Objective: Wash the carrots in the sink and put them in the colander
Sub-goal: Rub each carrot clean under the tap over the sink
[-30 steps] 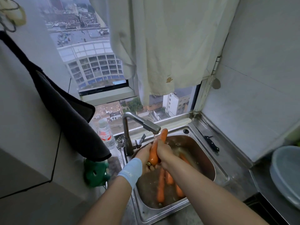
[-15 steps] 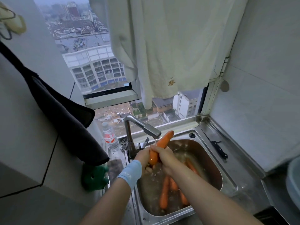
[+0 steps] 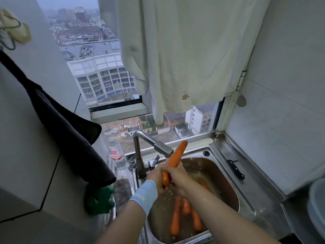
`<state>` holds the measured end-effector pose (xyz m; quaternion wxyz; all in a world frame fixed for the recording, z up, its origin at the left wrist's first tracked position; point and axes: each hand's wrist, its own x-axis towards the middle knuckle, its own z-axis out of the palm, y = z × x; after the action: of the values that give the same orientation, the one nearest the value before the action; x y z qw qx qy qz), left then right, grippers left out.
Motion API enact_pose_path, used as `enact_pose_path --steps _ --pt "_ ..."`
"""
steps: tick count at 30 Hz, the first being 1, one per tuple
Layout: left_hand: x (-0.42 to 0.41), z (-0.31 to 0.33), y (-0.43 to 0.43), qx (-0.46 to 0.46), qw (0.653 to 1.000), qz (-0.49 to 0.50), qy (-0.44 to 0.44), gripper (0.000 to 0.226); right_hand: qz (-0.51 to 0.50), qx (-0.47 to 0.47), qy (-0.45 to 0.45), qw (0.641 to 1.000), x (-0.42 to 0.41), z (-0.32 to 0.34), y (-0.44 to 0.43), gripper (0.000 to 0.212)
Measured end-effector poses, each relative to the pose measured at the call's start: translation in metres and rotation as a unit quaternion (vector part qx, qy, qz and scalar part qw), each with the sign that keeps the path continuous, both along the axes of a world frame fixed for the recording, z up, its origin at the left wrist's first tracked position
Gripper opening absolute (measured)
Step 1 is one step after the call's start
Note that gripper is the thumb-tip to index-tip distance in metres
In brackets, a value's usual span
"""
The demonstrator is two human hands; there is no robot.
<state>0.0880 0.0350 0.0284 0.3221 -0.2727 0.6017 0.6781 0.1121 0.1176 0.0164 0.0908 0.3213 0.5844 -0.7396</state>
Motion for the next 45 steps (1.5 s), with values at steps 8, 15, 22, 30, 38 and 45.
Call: enact_pose_path --steps 8,15,22,30,38,45 --pt "0.012 0.016 0.002 0.071 0.997 -0.038 0.013 0.027 -0.103 0.057 0.017 0.993 -0.015 0.012 -0.002 0.062" --pt "0.002 -0.006 -0.017 -0.163 0.944 -0.19 0.214 0.049 -0.057 0.043 -0.019 0.997 -0.009 0.004 -0.012 0.05" --pt "0.001 0.002 -0.037 0.018 0.992 -0.125 0.028 0.032 -0.014 -0.057 0.022 0.998 -0.002 0.002 -0.002 0.056" --pt "-0.011 -0.01 -0.026 -0.156 0.944 -0.255 0.142 0.068 -0.11 0.105 -0.005 0.988 -0.022 0.005 -0.009 0.045" --pt "0.0 -0.012 -0.027 -0.088 0.98 -0.167 0.068 0.062 -0.042 -0.031 -0.005 0.999 -0.006 -0.002 -0.013 0.034" --pt "-0.007 -0.002 -0.041 -0.195 0.913 -0.345 0.102 0.059 -0.01 0.048 -0.053 0.997 -0.009 0.002 -0.01 0.047"
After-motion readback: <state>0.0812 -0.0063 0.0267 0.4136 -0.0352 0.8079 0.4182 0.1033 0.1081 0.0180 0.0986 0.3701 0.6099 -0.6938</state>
